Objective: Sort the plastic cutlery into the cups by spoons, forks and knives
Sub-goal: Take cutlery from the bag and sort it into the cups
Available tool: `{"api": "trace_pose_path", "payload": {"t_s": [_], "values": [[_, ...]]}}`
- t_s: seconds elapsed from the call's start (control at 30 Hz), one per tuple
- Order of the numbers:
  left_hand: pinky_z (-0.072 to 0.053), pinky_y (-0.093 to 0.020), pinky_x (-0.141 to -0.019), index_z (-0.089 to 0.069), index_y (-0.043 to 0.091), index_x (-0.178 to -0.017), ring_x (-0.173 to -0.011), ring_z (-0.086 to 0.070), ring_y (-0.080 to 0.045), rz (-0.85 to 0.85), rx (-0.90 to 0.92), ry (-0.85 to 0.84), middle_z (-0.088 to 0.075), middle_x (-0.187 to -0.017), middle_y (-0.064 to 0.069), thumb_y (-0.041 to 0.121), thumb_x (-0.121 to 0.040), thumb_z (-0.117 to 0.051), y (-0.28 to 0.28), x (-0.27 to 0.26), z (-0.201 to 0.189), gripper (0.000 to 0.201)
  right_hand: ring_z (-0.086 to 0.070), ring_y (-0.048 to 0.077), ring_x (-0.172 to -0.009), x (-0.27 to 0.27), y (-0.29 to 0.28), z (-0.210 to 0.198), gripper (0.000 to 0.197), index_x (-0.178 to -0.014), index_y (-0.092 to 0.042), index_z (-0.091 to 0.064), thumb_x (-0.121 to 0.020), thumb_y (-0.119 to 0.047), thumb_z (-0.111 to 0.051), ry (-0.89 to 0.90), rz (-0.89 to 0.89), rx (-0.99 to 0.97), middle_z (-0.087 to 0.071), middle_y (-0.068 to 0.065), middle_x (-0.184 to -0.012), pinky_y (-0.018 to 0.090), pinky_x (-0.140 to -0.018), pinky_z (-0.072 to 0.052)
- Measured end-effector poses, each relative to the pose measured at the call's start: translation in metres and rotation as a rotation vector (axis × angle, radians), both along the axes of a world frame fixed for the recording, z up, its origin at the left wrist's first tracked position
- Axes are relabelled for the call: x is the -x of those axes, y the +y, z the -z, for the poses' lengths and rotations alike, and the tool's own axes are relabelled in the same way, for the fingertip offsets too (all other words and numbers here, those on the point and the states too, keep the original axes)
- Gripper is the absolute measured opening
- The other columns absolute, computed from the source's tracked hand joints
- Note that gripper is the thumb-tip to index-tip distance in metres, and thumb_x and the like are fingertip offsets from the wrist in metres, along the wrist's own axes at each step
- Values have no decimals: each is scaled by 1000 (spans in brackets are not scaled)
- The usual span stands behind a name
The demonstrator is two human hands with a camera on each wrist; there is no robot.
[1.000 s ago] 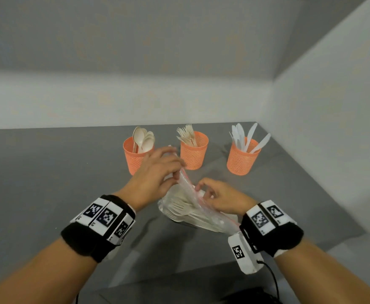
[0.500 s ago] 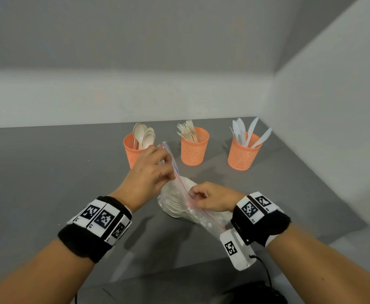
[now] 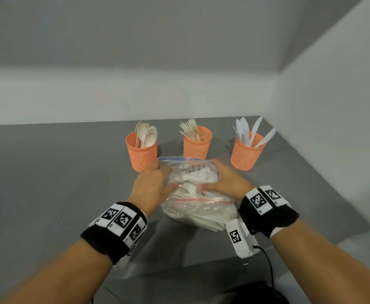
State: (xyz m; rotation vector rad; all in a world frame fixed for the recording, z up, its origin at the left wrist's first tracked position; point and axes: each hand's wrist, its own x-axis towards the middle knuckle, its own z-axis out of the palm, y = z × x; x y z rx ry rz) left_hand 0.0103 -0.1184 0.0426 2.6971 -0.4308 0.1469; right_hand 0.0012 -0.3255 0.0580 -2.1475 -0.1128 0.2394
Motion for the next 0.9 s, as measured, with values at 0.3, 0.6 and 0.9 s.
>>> {"api": "trace_pose_path", "payload": {"t_s": [0.3, 0.6, 0.9], "values": [[-42, -25, -90, -50, 20, -131, -87, -44, -25, -198, 203, 348, -30, -126, -15, -8, -76, -54, 6, -11, 2, 62, -59, 14, -43, 8, -35, 10, 20, -73, -2, -55, -90, 4, -49, 357, 413, -306, -62, 10, -58, 24, -40, -50], [-52, -24, -51, -64, 5, -107, -68, -53, -17, -258, 897, 657, -56, -81, -6, -20, -77, -47, 18, -14, 6, 42, -55, 41, -113, -16, -21, 25, 31, -117, 9, -50, -94, 3, -29, 390, 650, -1283, -54, 27, -127, 51, -73, -52], [-57, -31, -68, -44, -2, -131, -96, -56, -22, -373, 1582, 856, -56, -103, -11, -28, -80, -23, 16, -31, 10, 62, -62, 35, -105, -16, -23, 24, 23, -101, 8, -51, -96, 1, -29, 391, 648, -1285, -52, 29, -126, 47, -79, -52]]}}
